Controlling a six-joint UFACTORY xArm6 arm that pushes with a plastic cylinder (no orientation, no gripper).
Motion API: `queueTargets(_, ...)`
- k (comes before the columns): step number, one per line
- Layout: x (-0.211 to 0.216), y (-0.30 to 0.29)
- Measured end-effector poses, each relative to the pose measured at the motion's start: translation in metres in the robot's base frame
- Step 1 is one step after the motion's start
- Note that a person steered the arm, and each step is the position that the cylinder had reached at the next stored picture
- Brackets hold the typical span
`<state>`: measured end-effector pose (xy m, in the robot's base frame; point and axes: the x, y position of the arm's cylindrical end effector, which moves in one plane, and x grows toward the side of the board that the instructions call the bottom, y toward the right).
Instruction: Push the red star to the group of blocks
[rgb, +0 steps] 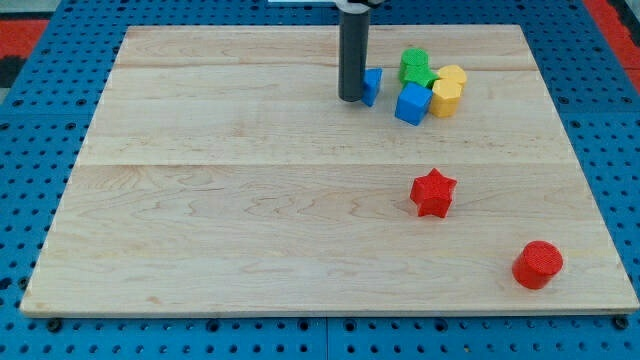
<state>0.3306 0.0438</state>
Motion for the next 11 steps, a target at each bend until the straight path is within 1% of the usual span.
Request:
queueTargets(1, 0.000, 0.013)
queueTargets(2, 0.030, -0.003)
queueTargets(3, 0.102, -0.001)
queueTargets(4, 0.108, 0.095)
queueTargets(5, 0.136, 0.161)
queueTargets(6, 0.183, 0.143)
queueTargets(7, 0.153, 0.076)
queueTargets(8, 0.133, 0.020)
queueTargets(9, 0.173, 0.024)
queueTargets(10, 0.154, -0.038)
queueTargets(11, 0.098, -0.057)
